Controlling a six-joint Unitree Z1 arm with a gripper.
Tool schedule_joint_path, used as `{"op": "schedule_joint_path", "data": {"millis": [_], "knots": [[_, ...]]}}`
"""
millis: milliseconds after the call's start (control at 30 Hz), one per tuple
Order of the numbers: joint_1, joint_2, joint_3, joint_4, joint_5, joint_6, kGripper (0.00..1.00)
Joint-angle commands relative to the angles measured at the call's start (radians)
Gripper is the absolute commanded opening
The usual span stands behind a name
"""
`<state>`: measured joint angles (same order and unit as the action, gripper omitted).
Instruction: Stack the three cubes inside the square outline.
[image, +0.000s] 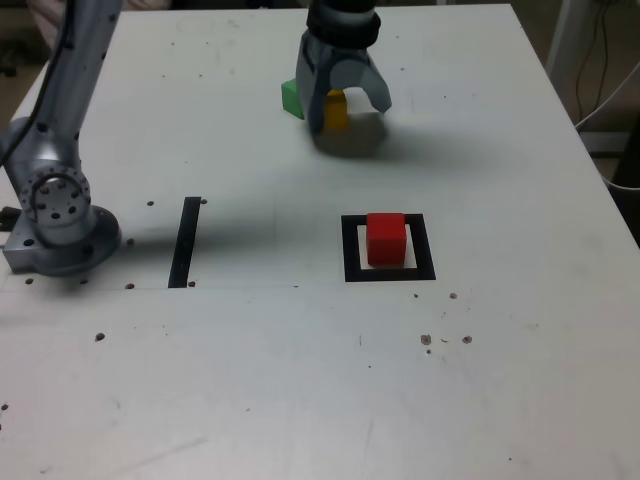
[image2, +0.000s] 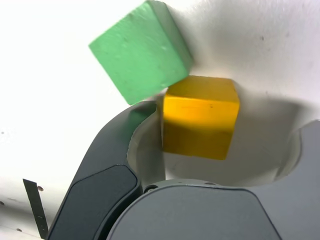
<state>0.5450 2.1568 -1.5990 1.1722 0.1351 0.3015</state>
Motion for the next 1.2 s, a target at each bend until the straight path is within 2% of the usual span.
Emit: {"op": "schedule_joint_path", "data": {"millis": [0,500,833,1167], "knots": [[0.001,0.01,0.0,0.002,-0.004,0.004,0.79],[0.004,0.017,-0.015,-0.004,0.024,-0.009,0.6],[0.006,0.013,-0.017,-0.036,0.041,-0.013,0.32],[0.0,-0.028,-0.011,-0.027,0.046,-0.013,0.29]]}}
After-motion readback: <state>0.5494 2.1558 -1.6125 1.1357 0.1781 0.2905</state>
